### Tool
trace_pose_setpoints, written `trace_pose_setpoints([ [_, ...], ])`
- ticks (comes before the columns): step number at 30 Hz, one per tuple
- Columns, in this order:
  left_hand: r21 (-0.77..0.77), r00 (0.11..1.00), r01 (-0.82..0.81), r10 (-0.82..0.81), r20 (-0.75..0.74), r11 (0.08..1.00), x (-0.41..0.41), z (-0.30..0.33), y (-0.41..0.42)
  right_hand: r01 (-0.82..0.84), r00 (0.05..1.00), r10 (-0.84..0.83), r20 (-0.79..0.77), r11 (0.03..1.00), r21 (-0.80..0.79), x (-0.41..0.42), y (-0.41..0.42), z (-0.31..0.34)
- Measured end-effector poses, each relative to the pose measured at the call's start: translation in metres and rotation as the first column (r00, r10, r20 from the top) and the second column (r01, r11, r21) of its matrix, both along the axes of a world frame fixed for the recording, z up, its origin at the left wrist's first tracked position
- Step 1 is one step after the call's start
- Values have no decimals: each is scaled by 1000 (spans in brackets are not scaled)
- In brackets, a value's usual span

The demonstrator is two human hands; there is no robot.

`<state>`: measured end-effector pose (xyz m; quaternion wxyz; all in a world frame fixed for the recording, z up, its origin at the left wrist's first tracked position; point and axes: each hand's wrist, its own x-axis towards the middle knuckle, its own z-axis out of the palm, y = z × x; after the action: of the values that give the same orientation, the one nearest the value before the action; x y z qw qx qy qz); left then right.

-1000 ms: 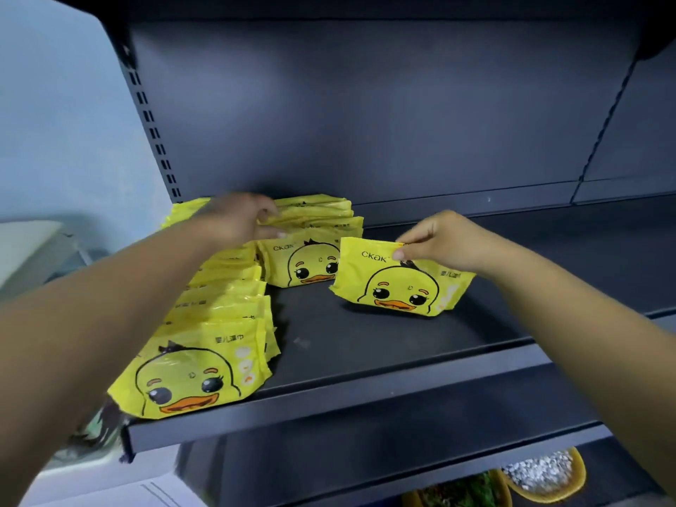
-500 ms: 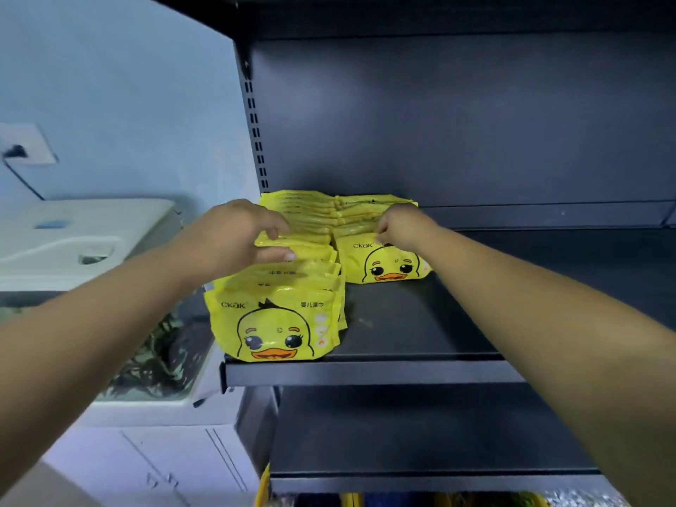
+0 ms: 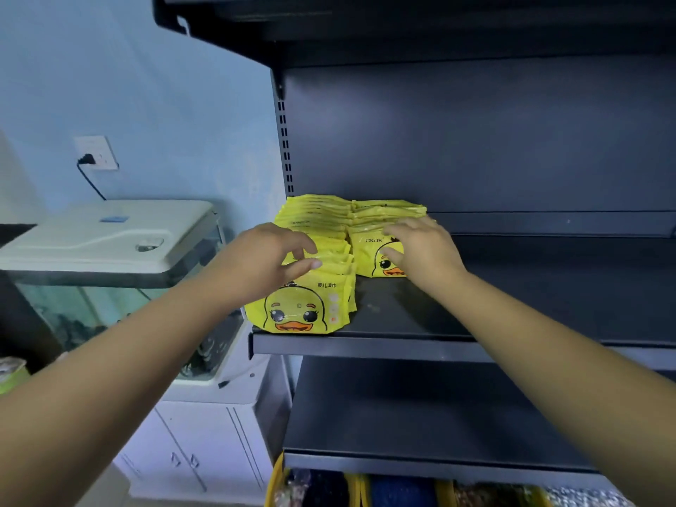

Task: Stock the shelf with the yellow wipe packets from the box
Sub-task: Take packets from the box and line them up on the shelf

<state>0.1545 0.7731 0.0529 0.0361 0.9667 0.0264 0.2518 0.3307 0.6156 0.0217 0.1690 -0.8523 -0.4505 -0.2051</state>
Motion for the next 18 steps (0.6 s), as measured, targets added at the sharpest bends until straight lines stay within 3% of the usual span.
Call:
trace_pose_setpoints([
  [3,-41,999,23,-21,48,999,-14,-1,-34,-140,986,122,110,976,167,-32,-37,6],
  [5,-48,998,27,-25,51,998,-24,-4,-62,-185,978,164,126,966,179,-53,-67,11],
  [11,-52,999,38,-37,21,998,-53,-25,-155,-214,964,234,-126,964,155,-97,-157,-8],
  [18,-129,985,47,-68,-157,991,-70,-104,-226,-194,930,192,-312,981,22,-115,-239,-85],
])
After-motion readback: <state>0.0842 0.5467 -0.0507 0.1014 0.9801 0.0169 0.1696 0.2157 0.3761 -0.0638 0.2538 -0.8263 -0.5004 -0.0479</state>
